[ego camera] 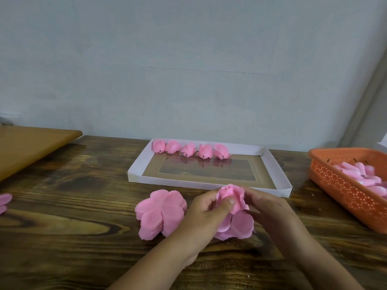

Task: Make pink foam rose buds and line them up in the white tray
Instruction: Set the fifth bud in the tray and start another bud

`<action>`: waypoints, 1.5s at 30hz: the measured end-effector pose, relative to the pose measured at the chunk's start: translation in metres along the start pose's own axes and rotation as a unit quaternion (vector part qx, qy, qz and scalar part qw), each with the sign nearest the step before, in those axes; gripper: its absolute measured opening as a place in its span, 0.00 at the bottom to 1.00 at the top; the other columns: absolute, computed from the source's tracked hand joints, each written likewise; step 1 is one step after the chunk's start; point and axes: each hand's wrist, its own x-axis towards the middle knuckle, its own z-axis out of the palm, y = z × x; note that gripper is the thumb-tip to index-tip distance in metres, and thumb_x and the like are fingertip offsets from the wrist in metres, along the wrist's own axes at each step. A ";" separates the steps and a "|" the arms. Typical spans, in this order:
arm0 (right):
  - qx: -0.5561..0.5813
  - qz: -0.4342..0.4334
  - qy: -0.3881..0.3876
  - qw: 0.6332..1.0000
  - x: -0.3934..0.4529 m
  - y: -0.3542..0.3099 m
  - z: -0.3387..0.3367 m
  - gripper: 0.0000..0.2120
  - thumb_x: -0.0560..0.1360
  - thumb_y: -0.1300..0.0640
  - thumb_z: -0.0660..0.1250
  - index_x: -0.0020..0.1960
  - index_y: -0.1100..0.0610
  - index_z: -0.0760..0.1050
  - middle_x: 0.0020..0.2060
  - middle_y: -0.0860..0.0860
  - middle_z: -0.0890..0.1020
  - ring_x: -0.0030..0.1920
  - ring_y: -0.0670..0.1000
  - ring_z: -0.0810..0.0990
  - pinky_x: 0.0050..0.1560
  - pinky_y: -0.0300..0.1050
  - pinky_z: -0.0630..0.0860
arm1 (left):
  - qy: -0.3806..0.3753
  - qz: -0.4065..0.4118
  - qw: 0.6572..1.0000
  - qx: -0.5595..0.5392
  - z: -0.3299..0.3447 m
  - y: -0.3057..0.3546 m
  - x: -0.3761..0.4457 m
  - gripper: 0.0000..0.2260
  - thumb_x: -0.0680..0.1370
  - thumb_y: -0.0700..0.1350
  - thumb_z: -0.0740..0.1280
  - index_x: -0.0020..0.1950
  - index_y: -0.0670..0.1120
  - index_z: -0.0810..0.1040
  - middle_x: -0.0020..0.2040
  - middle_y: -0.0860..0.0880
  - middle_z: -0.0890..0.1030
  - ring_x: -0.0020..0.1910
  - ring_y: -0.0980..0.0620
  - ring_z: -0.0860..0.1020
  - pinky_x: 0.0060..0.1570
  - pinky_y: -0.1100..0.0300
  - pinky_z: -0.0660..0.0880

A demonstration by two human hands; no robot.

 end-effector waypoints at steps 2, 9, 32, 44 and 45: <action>0.009 0.001 0.014 1.000 0.001 0.002 0.001 0.16 0.80 0.50 0.61 0.63 0.51 0.82 0.57 0.57 0.85 0.58 0.60 0.84 0.57 0.59 0.80 | -0.001 -0.004 1.000 -0.003 -0.001 0.000 0.000 0.09 0.83 0.56 0.66 0.56 0.57 0.85 0.53 0.50 0.86 0.53 0.52 0.85 0.44 0.60 0.82; 0.034 -0.037 0.038 0.998 -0.002 -0.001 0.007 0.12 0.74 0.57 0.69 0.55 0.52 0.86 0.52 0.54 0.87 0.51 0.52 0.86 0.44 0.39 0.82 | -0.024 0.007 1.000 0.003 0.000 -0.002 0.001 0.12 0.79 0.61 0.66 0.54 0.58 0.85 0.52 0.50 0.87 0.53 0.49 0.85 0.44 0.58 0.82; 0.127 0.009 0.077 0.989 0.003 0.014 0.004 0.19 0.72 0.56 0.71 0.62 0.56 0.82 0.55 0.64 0.84 0.52 0.64 0.84 0.47 0.58 0.83 | -0.144 -0.031 0.973 -0.179 -0.007 -0.005 0.007 0.35 0.66 0.29 0.54 0.72 0.44 0.75 0.67 0.38 0.79 0.65 0.34 0.79 0.67 0.36 0.74; 0.098 0.032 0.057 0.993 0.003 0.019 0.002 0.25 0.71 0.47 0.76 0.66 0.53 0.79 0.58 0.71 0.79 0.50 0.66 0.77 0.51 0.62 0.71 | -0.066 -0.020 0.993 -0.093 -0.004 -0.003 0.005 0.15 0.82 0.35 0.66 0.66 0.48 0.79 0.59 0.39 0.85 0.56 0.37 0.84 0.52 0.50 0.84; 0.092 0.031 0.055 0.994 0.003 0.019 0.001 0.25 0.70 0.46 0.75 0.65 0.53 0.79 0.57 0.69 0.80 0.49 0.65 0.78 0.50 0.61 0.72 | -0.057 -0.021 0.994 -0.093 -0.004 -0.004 0.005 0.13 0.83 0.35 0.65 0.65 0.46 0.79 0.58 0.39 0.85 0.56 0.36 0.84 0.52 0.49 0.84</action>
